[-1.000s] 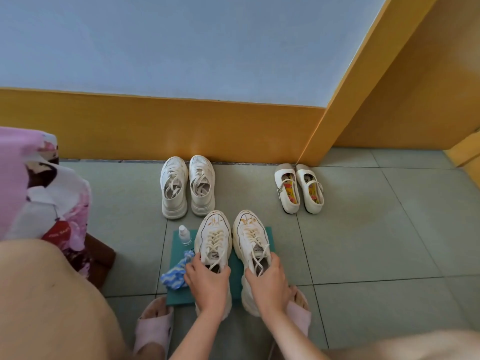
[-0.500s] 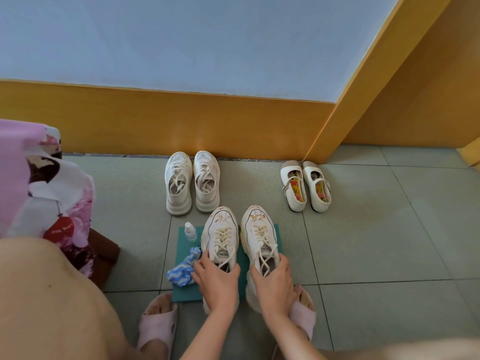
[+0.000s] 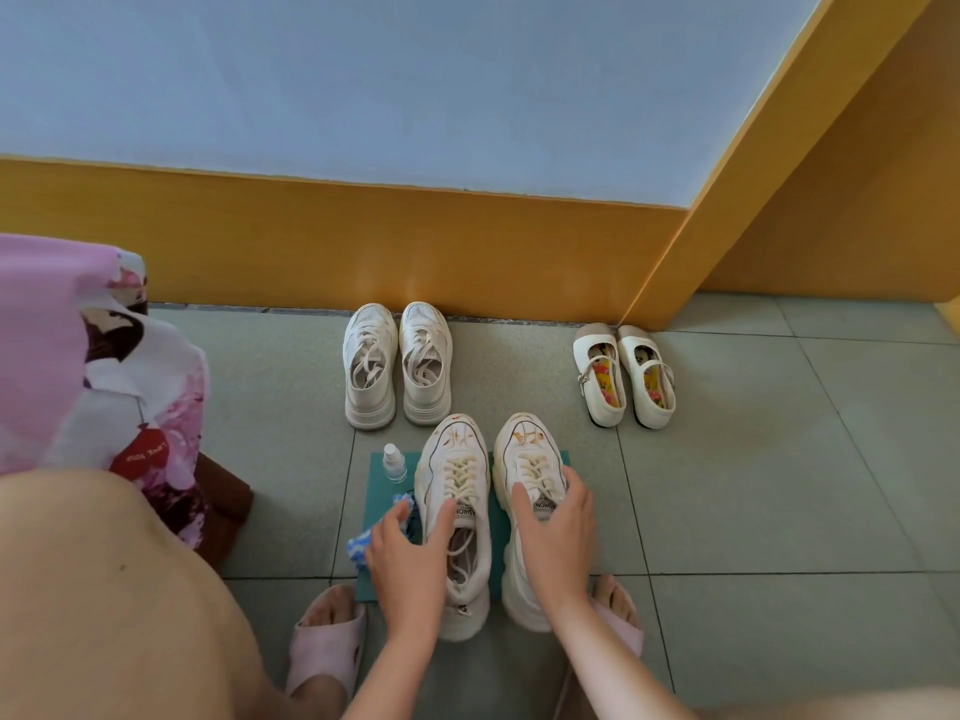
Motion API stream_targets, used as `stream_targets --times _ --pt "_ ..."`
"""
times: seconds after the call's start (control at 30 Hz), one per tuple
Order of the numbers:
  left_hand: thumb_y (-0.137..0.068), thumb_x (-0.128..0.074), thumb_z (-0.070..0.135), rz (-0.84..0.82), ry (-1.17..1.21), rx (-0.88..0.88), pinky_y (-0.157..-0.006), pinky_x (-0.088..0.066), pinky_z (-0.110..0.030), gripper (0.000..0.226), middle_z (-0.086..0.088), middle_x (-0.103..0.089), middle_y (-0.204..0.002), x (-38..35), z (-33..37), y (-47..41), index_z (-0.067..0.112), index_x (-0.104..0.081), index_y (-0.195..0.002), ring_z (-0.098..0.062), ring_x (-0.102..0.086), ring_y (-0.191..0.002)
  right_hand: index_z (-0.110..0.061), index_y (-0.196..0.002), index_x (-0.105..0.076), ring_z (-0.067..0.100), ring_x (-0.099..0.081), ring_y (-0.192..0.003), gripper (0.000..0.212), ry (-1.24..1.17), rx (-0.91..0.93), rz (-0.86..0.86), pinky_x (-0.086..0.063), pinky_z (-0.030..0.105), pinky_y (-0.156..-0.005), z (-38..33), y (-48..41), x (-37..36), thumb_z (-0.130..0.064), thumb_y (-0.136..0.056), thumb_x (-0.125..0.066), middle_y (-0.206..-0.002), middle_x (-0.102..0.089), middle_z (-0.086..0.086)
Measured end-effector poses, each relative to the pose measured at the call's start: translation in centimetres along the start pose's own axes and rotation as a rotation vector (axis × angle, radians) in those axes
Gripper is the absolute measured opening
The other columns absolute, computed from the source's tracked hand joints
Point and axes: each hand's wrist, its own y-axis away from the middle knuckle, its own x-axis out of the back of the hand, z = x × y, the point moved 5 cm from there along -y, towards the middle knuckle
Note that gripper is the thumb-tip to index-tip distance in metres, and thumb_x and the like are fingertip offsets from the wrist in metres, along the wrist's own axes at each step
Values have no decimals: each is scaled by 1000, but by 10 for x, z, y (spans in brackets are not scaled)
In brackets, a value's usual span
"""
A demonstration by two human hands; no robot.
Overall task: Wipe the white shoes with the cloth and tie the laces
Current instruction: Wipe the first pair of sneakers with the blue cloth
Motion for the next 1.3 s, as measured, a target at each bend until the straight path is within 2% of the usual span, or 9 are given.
stream_targets --times 0.13,0.23,0.37,0.57,0.73,0.9,1.03,1.2,1.3 --pt "-79 -58 57 14 110 -27 -100 -42 -47 43 7 -56 -108 14 -8 -13 28 -56 -110 -17 -49 -110 -17 -125 -51 13 -38 -128 40 -114 110 -102 -34 35 -109 -29 -15 -10 -30 -89 -60 -135 -44 -3" --pt "-89 -56 32 51 149 17 -98 -44 -47 26 -3 -57 -118 21 -19 -34 23 -58 -113 -21 -51 -113 -17 -119 -57 10 -40 -126 27 -116 194 -212 -31 29 -109 -49 -21 -23 -21 -93 -55 -129 -50 -5" --pt "-82 -68 24 21 -94 154 -96 -44 -47 42 -12 -49 -128 24 -49 -61 18 -57 -122 -30 -43 -119 -20 -117 -59 6 -37 -125 25 -53 281 -371 -24 17 -102 -67 -25 -47 -17 -93 -53 -127 -50 -8" --pt "-74 -77 22 -89 -151 162 -94 -40 -39 49 -10 -49 -122 13 -71 -57 19 -59 -119 -28 -41 -118 -19 -130 -53 11 -29 -132 42 121 419 -529 -18 19 -108 -83 -31 -81 -20 -89 -61 -137 -46 -4" --pt "-76 -75 20 -11 -192 133 -90 -40 -37 30 -7 -50 -112 13 -67 -64 20 -65 -104 -27 -42 -113 -23 -139 -45 15 -22 -136 62 265 448 -688 -17 26 -111 -94 -38 -108 -21 -82 -71 -145 -40 -5" --pt "-78 -73 22 37 -120 145 -79 -51 -39 18 0 -48 -99 13 -70 -64 23 -57 -85 -23 -55 -97 -28 -131 -54 23 -25 -131 52 387 432 -746 -21 32 -109 -99 -44 -129 -19 -82 -71 -142 -36 -1" --pt "-77 -74 17 21 -83 112 -72 -50 -34 25 1 -58 -90 10 -69 -66 22 -55 -92 -18 -58 -85 -32 -124 -60 24 -29 -125 43 414 434 -771 -25 33 -107 -103 -45 -143 -25 -83 -69 -134 -38 3" --pt "-78 -73 13 41 79 176 -60 -44 -26 16 -1 -62 -80 11 -66 -67 13 -63 -91 -14 -58 -71 -28 -121 -63 26 -33 -121 33 410 427 -726 -27 34 -104 -104 -44 -154 -26 -88 -64 -132 -43 6" --pt "-81 -71 17 94 228 256 -67 -47 -28 17 -1 -64 -82 19 -60 -70 11 -64 -95 -15 -59 -74 -23 -116 -65 25 -39 -115 27 376 439 -721 -32 35 -98 -106 -44 -151 -27 -89 -61 -122 -56 5"
